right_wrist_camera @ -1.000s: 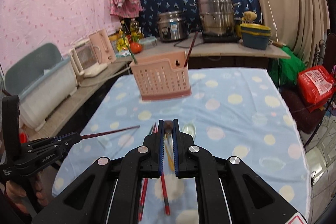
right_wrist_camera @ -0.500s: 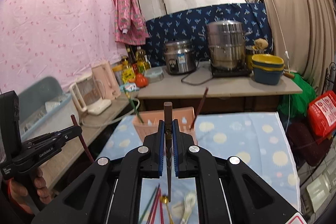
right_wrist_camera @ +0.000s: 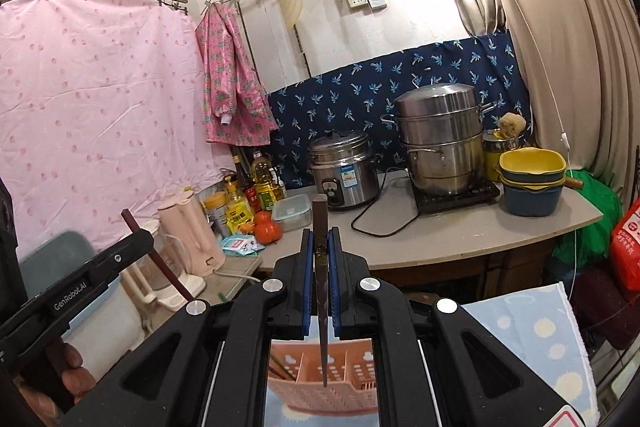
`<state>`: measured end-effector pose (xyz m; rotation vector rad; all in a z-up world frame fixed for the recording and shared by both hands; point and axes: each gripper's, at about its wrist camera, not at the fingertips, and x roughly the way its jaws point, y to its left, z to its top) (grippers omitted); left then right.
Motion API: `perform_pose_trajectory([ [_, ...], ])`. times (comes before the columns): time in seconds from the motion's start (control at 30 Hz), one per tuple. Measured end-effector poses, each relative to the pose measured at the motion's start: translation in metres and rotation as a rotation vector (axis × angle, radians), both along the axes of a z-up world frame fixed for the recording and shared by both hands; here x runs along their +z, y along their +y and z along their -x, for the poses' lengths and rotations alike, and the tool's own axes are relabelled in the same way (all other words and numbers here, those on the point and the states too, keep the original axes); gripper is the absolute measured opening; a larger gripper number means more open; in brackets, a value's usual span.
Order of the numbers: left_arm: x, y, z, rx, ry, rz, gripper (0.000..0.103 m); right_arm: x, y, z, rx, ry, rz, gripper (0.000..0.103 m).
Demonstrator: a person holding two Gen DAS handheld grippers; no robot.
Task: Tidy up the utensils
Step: 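Lift both chopsticks and carry them over the pink basket with both tools, then drop the chopsticks into the pink basket by opening both tools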
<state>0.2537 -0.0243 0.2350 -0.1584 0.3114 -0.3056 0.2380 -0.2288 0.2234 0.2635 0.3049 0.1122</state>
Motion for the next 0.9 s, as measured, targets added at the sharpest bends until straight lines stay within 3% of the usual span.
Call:
perform_pose_trajectory([
  [0.2, -0.04, -0.007, -0.035, -0.006, 0.06, 0.005, 0.007, -0.038, 0.006, -0.04, 0.015, 0.064, -0.004, 0.007],
  [0.5, -0.095, -0.006, -0.059, 0.002, 0.175, -0.004, 0.007, -0.098, 0.012, -0.057, 0.029, 0.188, 0.037, 0.007],
  [0.53, -0.097, -0.006, -0.059, 0.005, 0.181, -0.008, 0.007, -0.099, 0.012, -0.057, 0.025, 0.191, 0.042, 0.01],
  [0.6, -0.098, -0.005, -0.056, 0.027, 0.179, -0.011, 0.013, -0.099, 0.011, -0.051, 0.003, 0.183, 0.055, 0.027],
  [0.63, -0.098, -0.003, -0.054, 0.038, 0.181, -0.013, 0.019, -0.098, 0.01, -0.046, -0.009, 0.173, 0.057, 0.045],
  [0.67, -0.097, -0.001, -0.051, 0.051, 0.18, -0.011, 0.035, -0.096, 0.009, -0.04, -0.015, 0.16, 0.059, 0.049],
  [0.7, -0.096, 0.001, -0.048, 0.06, 0.174, -0.006, 0.042, -0.095, 0.008, -0.037, -0.021, 0.155, 0.064, 0.049],
  [0.9, -0.095, 0.01, -0.017, 0.066, 0.177, -0.03, 0.042, -0.091, 0.0, -0.001, -0.014, 0.161, 0.056, 0.049],
])
